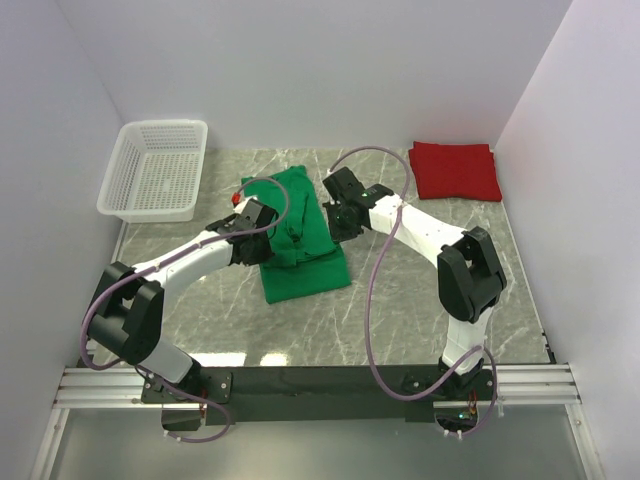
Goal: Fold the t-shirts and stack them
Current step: Fold the tshirt
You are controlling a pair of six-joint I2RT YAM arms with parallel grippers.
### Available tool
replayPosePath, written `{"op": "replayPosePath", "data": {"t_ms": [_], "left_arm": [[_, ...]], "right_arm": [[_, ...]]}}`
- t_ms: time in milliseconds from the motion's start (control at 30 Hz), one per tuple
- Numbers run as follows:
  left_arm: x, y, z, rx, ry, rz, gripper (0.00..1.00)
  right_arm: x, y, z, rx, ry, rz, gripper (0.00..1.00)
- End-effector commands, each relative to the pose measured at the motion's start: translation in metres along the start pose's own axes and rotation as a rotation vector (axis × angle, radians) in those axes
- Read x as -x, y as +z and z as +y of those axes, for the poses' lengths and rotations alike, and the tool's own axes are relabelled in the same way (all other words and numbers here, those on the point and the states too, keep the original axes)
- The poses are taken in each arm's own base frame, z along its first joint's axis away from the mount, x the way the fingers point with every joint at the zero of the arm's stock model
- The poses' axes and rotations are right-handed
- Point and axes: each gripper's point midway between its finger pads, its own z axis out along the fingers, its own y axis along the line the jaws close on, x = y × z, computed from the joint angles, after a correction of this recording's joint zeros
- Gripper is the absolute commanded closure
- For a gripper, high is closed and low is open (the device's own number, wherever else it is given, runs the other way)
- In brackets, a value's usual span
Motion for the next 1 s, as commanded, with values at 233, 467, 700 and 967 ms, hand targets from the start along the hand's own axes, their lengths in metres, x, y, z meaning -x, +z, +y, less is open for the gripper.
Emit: {"op": "replayPosePath", "data": {"t_ms": [233, 467, 700, 967], "left_arm": [[0.009, 0.013, 0.007, 0.018, -0.024, -0.083, 0.99], [0.007, 0.020, 0.015, 0.034, -0.029, -0.089, 0.99], [0.012, 0.018, 0.011, 0.007, -0.019, -0.112, 0.99], [0.018, 0.020, 0.005, -0.021, -0.009, -0.138, 0.99]], "right_arm": [[0.032, 0.014, 0.002, 0.012, 0.021, -0.108, 1.00], [0.032, 0.025, 0.000, 0.000, 0.019, -0.104, 1.00], [0.030, 0.027, -0.005, -0.025, 0.039, -0.109, 1.00], [0.031, 0.027, -0.009, -0.036, 0.040, -0.118, 1.00]]}}
